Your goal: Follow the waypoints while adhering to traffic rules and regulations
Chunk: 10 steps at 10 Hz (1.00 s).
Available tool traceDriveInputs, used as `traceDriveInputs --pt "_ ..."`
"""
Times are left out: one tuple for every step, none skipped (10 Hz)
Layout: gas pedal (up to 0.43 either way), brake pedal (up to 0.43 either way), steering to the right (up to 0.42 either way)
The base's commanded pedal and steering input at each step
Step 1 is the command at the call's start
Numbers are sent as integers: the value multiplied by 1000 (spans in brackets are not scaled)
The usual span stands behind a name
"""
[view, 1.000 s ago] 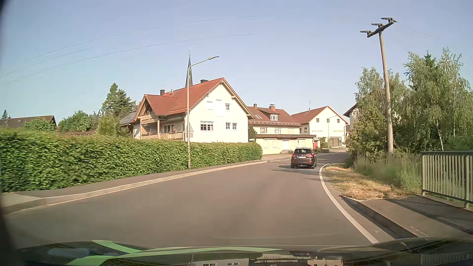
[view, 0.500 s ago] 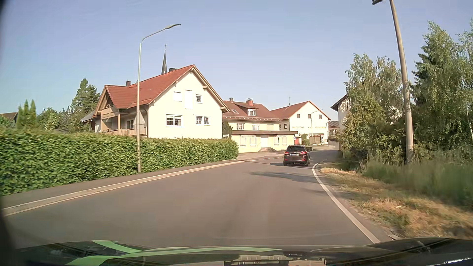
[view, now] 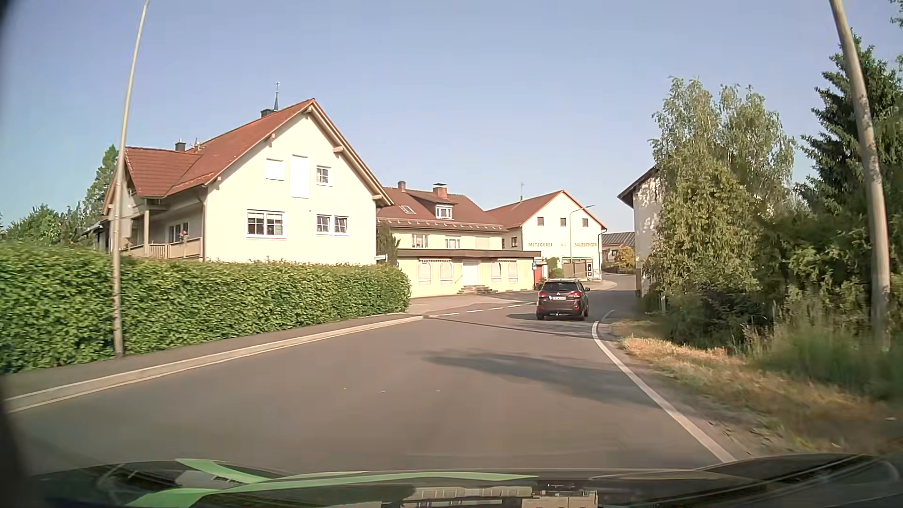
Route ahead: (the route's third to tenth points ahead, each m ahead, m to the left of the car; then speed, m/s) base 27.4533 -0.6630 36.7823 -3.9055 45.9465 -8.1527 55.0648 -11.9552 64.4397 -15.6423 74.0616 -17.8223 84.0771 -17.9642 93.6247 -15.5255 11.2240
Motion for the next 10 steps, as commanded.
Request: traceDriveInputs --pt "0 0 48" --pt "0 0 49" --pt "0 0 49" --pt "0 0 49" --pt "0 0 48" --pt "0 0 48" --pt "0 0 47" --pt "0 0 46" --pt "0 0 43" --pt "28 0 41"
